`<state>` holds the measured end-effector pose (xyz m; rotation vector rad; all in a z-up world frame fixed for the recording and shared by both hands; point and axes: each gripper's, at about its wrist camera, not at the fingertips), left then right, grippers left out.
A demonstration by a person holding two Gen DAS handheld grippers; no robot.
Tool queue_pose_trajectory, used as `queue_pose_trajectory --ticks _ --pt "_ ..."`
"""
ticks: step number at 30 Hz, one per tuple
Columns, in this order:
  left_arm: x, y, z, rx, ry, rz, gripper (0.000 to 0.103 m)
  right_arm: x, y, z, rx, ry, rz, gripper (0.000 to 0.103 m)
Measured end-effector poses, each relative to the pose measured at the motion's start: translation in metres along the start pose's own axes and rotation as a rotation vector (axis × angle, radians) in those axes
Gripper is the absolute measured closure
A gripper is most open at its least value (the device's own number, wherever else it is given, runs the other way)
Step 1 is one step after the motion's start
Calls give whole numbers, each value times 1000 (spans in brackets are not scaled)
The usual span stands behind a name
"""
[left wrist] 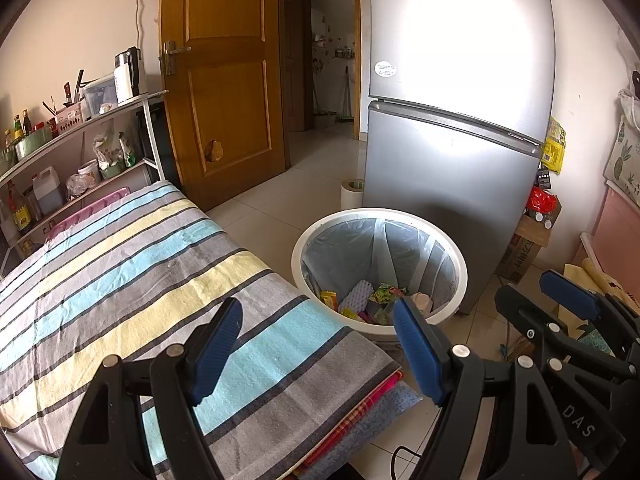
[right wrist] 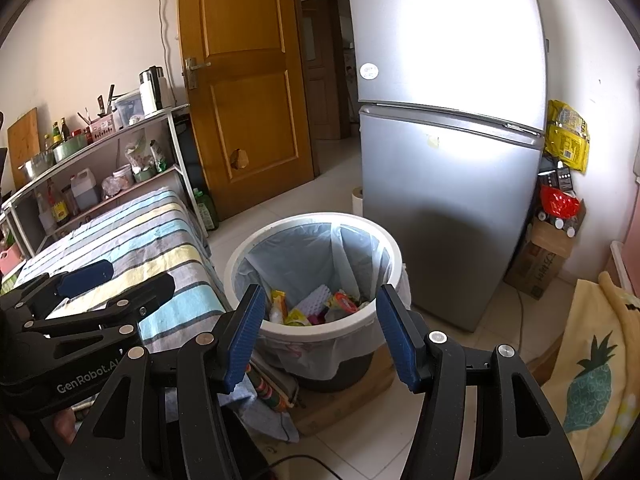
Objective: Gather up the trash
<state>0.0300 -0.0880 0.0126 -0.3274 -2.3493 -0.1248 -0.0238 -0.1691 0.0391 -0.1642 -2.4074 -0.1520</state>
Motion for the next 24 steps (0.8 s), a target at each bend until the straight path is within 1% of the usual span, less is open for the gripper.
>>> queue_pose_trajectory --ticks 24 --pt "2 2 -2 0 2 -2 24 1 0 1 -3 -6 -4 44"
Point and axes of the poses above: each gripper's, at about its wrist camera, not at the fingertips, and x roughly against the way its jaws point, y to its left, z to its underside, and after that the axes turned 8 degrees about y, right-handed
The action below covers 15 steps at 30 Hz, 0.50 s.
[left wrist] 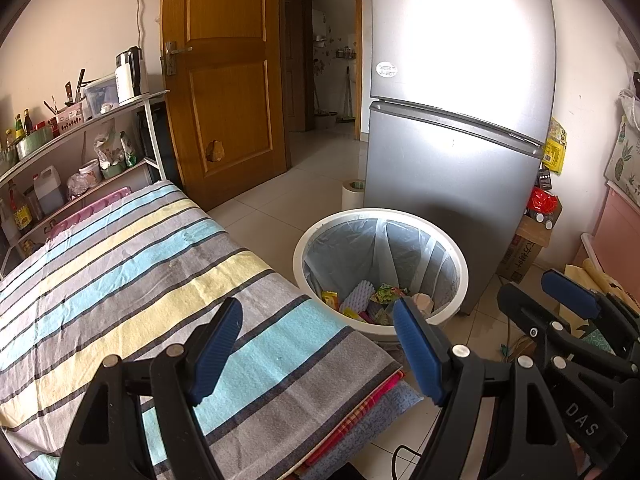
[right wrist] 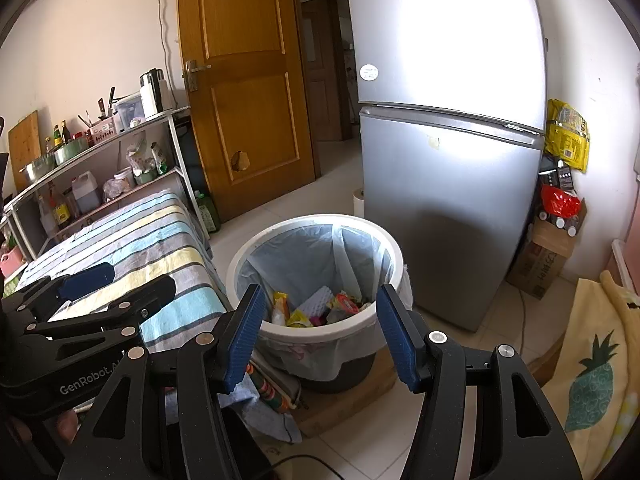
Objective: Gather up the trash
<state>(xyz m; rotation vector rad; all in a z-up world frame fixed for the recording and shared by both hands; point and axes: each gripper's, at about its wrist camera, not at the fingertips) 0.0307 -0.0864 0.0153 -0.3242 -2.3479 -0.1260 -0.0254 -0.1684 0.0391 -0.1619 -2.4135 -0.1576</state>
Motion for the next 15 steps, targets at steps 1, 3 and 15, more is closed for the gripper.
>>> queue_pose_trajectory --ticks 1,3,15 --pt "0 -1 0 0 -1 -2 24 0 0 0 0 0 0 44" --pt "0 0 0 -2 -1 0 24 0 0 0 1 2 -1 44" --pt "0 0 0 -1 -1 -2 24 0 0 0 1 1 -1 44"
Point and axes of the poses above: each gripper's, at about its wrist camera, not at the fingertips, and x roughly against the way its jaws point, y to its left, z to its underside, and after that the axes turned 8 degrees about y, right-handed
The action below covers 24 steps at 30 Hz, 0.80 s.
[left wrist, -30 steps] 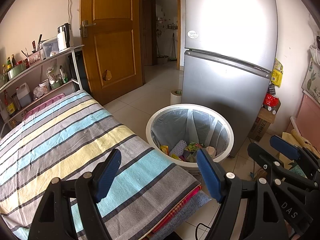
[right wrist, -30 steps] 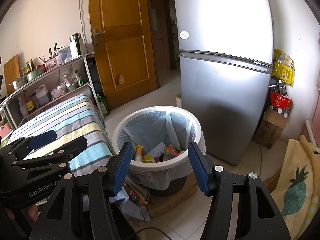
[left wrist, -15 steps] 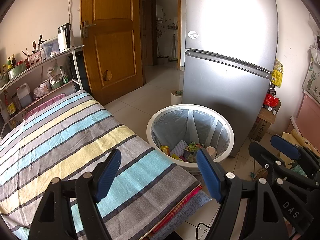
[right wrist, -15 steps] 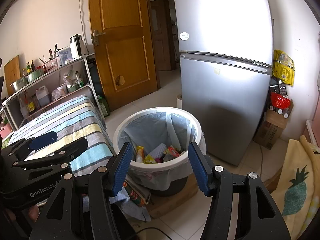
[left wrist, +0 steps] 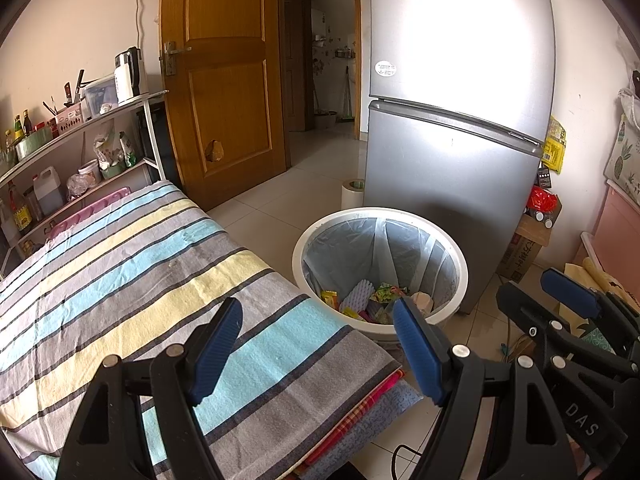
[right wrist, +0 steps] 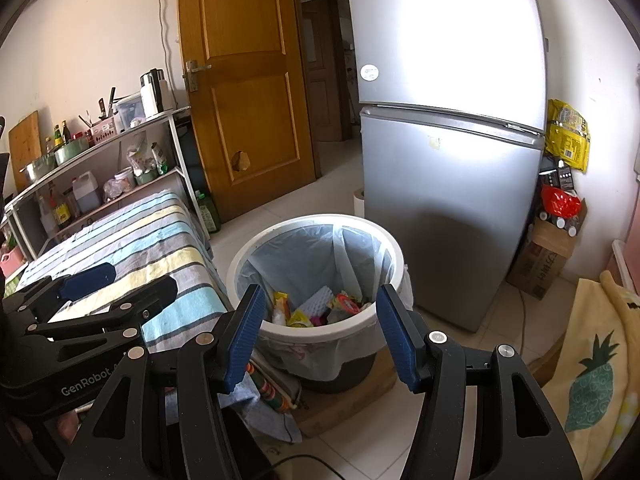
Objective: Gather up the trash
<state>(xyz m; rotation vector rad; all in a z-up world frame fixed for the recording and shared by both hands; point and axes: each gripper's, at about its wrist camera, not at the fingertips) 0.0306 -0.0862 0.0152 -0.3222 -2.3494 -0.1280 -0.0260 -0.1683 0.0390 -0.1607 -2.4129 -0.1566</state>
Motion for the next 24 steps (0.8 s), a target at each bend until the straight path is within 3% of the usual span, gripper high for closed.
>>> queue_pose_trajectory --ticks 24 --pt "-2 -2 2 -11 8 5 24 -1 0 0 -1 3 -1 44"
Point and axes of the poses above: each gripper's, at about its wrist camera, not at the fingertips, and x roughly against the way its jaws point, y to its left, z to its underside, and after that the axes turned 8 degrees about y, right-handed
